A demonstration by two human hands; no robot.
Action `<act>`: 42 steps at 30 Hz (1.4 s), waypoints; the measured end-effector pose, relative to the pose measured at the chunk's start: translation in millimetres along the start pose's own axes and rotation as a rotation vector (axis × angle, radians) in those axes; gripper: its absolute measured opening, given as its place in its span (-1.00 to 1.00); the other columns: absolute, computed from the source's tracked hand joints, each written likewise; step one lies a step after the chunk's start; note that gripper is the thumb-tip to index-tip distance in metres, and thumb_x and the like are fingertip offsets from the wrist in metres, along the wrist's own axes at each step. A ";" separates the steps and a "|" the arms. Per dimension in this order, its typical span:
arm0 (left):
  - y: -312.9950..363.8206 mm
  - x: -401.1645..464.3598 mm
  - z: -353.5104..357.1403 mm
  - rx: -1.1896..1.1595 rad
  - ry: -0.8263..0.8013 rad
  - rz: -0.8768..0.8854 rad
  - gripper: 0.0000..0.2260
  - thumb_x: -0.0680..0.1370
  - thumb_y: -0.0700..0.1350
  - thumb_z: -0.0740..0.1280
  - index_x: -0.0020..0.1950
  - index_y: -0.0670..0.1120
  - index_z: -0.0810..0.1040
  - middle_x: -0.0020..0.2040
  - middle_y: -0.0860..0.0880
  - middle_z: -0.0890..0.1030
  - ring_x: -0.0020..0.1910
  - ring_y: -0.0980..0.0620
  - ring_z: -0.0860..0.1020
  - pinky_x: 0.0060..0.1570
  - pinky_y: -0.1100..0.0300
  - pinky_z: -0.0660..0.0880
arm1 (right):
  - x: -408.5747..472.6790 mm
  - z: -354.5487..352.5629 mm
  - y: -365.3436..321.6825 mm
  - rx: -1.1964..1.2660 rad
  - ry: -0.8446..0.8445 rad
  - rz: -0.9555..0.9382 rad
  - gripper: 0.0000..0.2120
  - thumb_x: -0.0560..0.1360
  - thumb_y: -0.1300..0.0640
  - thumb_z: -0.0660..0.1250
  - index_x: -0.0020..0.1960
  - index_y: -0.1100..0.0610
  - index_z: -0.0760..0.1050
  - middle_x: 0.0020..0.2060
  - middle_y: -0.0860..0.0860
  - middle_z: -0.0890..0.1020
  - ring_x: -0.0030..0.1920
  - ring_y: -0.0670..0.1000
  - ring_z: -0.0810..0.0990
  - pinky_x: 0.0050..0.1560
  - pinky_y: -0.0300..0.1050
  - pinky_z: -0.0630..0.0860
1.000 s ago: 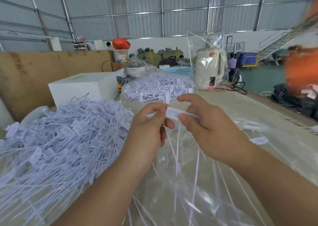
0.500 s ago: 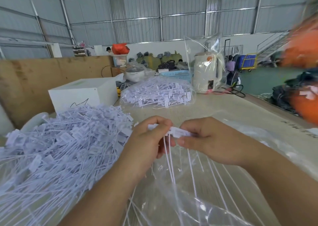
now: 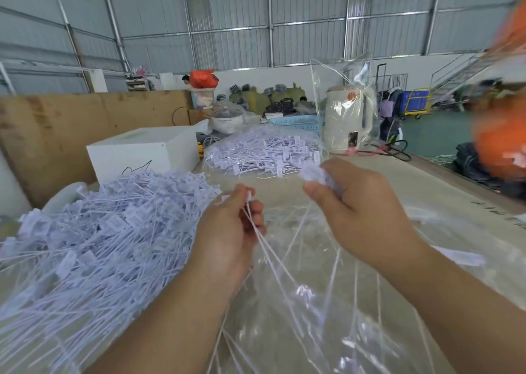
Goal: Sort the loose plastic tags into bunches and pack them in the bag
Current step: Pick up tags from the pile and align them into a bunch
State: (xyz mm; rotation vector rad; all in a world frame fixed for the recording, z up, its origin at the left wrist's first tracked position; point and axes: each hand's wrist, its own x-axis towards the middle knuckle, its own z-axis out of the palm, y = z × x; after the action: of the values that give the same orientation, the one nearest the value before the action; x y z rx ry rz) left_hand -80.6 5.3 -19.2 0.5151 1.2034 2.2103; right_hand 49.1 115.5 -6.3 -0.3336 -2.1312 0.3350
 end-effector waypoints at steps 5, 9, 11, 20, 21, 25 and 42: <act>-8.8 -5.9 3.3 0.452 -0.234 0.117 -0.77 0.59 0.04 0.28 -0.20 0.00 0.60 -0.33 -0.12 0.58 -0.46 0.05 0.49 -0.38 0.18 0.41 | -7.6 8.1 3.5 0.111 -0.435 0.021 -0.53 0.56 -0.03 0.31 0.42 -0.07 0.27 -0.28 -0.02 0.60 -0.32 -0.15 0.52 -0.21 -0.12 0.47; -8.6 -13.4 3.4 0.550 -0.384 0.152 -0.73 0.40 0.24 0.35 -0.19 0.05 0.61 -0.28 -0.11 0.58 -0.39 0.06 0.50 -0.32 0.13 0.45 | -9.7 8.0 4.2 0.129 -0.468 -0.026 -0.37 0.57 -0.04 0.28 0.53 -0.11 0.04 -0.07 -0.04 0.67 -0.08 -0.04 0.62 0.01 -0.01 0.52; -6.5 -13.2 1.9 0.551 -0.404 0.156 -0.74 0.39 0.19 0.40 -0.17 0.01 0.61 -0.25 -0.11 0.60 -0.36 0.06 0.52 -0.29 0.12 0.46 | -11.0 8.3 1.1 0.118 -0.451 -0.048 -0.36 0.57 -0.06 0.28 0.53 -0.10 0.04 -0.04 -0.04 0.68 -0.07 -0.04 0.62 0.00 -0.03 0.51; -8.2 -11.3 -1.1 0.670 -0.428 0.328 -0.95 0.43 -0.01 0.39 -0.24 0.08 0.57 -0.39 0.02 0.58 -0.43 0.13 0.51 -0.40 0.25 0.43 | -10.5 12.9 2.7 0.166 -0.432 -0.088 -0.40 0.56 -0.01 0.31 0.50 -0.09 0.10 -0.21 -0.23 0.61 -0.18 -0.17 0.59 -0.09 -0.10 0.53; -9.2 -10.2 -1.2 0.662 -0.391 0.337 -0.94 0.44 -0.02 0.37 -0.24 0.06 0.57 -0.39 -0.04 0.58 -0.45 0.10 0.50 -0.41 0.20 0.42 | -11.2 13.1 3.5 0.189 -0.433 -0.066 -0.39 0.55 -0.02 0.32 0.49 -0.10 0.10 -0.17 -0.16 0.65 -0.15 -0.13 0.62 -0.06 -0.06 0.53; -7.0 -6.2 -2.1 0.570 -0.274 0.366 -0.85 0.52 -0.07 0.37 -0.23 -0.07 0.56 -0.44 -0.03 0.53 -0.49 0.06 0.47 -0.48 0.22 0.41 | -6.3 5.6 2.1 0.249 -0.441 -0.009 -0.59 0.53 -0.18 0.27 0.27 0.02 0.42 -0.20 -0.02 0.62 -0.16 -0.04 0.60 -0.08 -0.01 0.48; -8.6 -3.6 12.4 -0.202 -0.016 0.037 -0.86 0.60 -0.19 0.29 -0.15 -0.12 0.52 -0.46 0.02 0.48 -0.54 0.16 0.43 -0.54 0.32 0.43 | -5.3 19.7 -10.7 0.063 -0.045 0.052 -0.75 0.60 -0.02 0.19 -0.16 0.11 0.38 -0.43 -0.04 0.45 -0.40 -0.02 0.43 -0.39 -0.05 0.30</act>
State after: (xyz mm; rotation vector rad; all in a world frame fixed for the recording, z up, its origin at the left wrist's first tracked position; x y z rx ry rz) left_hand -68.2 14.6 -20.3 0.4742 0.9557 2.3221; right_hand 34.3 101.5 -17.1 -0.3481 -2.1542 0.4420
